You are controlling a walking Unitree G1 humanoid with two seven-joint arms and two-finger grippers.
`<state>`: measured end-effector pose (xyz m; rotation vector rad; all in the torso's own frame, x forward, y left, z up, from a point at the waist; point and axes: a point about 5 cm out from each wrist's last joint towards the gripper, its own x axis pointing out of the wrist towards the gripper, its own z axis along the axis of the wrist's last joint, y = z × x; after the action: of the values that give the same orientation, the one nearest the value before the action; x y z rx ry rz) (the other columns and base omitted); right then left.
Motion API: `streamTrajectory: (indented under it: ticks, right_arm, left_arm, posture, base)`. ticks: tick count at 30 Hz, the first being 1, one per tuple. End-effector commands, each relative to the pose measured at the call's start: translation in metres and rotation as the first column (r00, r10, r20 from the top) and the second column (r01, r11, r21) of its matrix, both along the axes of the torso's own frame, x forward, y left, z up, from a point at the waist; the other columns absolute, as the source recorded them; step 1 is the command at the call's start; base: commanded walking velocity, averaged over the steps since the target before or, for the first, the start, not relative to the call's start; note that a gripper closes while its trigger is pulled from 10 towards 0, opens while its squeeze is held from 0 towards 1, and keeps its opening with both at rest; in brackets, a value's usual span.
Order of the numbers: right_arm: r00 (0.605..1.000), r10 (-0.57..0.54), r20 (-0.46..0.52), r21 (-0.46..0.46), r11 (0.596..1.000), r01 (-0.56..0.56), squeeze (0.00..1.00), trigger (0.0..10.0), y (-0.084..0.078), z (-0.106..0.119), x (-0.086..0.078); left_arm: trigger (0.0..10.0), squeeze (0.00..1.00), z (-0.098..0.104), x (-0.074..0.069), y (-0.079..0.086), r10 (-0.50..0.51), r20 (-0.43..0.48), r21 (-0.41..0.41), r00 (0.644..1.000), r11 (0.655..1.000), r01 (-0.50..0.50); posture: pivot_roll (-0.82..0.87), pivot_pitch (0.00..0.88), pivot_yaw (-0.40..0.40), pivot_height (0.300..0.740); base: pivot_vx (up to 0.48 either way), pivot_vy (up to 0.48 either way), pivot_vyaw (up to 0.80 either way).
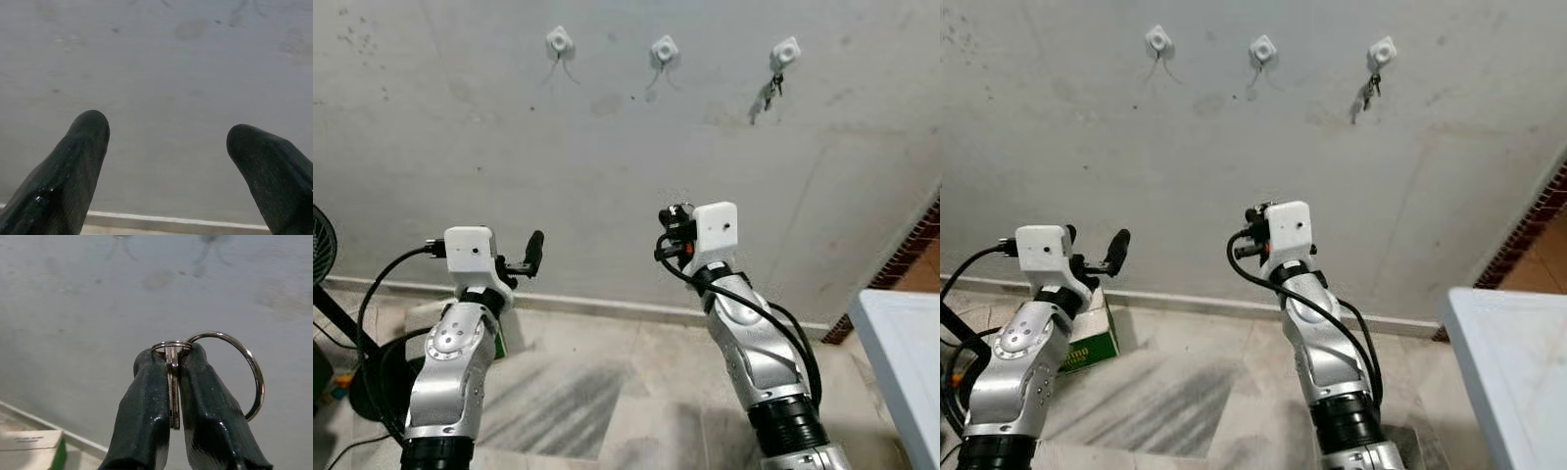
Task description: Hang keys on a hook
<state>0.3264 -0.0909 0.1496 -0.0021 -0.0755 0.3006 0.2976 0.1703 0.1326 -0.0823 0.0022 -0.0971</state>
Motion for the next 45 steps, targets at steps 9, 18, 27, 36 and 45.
streamTrajectory:
  ticks: [9, 18, 27, 36, 45]
  right_arm:
    - [1.0, -0.024, 0.009, -0.001, 1.0, 0.024, 0.0, 10.0, -0.0072, 0.003, 0.0032]
    - [1.0, -0.029, 0.009, -0.003, 1.0, 0.029, 0.0, 10.0, -0.009, 0.004, 0.0052]
    - [0.999, -0.04, 0.008, -0.007, 0.999, 0.04, 0.0, 10.0, -0.011, 0.0039, 0.0069]
    - [0.998, -0.061, 0.016, -0.01, 0.998, 0.061, 0.0, 10.0, -0.0162, 0.0069, 0.011]
    - [0.998, -0.068, 0.009, -0.007, 0.998, 0.068, 0.0, 10.0, -0.0149, 0.005, 0.0099]
  left_arm:
    - [10.0, 0.0, 0.0008, 0.001, -0.0064, -0.025, 0.003, 0.0, 1.0, 1.0, 0.025]
    - [10.0, 0.0, -0.0004, 0.0006, -0.0075, -0.023, -0.003, -0.001, 1.0, 1.0, 0.023]
    - [10.0, 0.0, -0.0041, -0.0018, -0.0118, -0.037, -0.012, 0.003, 0.999, 0.999, 0.037]
    - [10.0, 0.0, -0.0036, -0.0015, -0.0129, -0.041, -0.007, 0.005, 0.999, 0.999, 0.041]
    - [10.0, 0.0, -0.0029, -0.0022, -0.014, -0.049, 0.003, 0.01, 0.999, 0.999, 0.049]
  posture:
    - [0.07, 0.0, 0.01, 0.74]
    - [0.07, 0.0, 0.007, 0.74]
    - [0.07, 0.0, 0.006, 0.74]
    - [0.07, 0.0, 0.005, 0.74]
    - [0.07, 0.0, 0.004, 0.74]
  base:
    - [0.323, 0.35, 0.0]
    - [0.301, 0.351, 0.0]
    - [0.352, 0.165, 0.0]
    - [0.37, 0.0, 0.0]
    - [0.043, 0.0, 0.0]
